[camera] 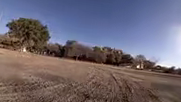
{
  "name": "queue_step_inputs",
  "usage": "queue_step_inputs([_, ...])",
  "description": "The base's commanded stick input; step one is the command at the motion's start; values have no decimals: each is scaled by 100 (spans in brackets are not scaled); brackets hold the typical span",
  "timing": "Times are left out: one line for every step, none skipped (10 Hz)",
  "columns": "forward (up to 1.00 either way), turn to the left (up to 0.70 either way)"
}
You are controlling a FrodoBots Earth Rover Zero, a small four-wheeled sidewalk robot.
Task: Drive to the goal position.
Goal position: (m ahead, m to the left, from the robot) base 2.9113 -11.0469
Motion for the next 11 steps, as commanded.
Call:
queue_step_inputs([50, 0])
queue_step_inputs([50, 0])
queue_step_inputs([50, -3])
queue_step_inputs([50, -12])
queue_step_inputs([50, -50])
queue_step_inputs([50, -50])
queue_step_inputs([50, -50])
queue_step_inputs([50, -50])
queue_step_inputs([50, -50])
queue_step_inputs([50, -50])
queue_step_inputs([50, -50])
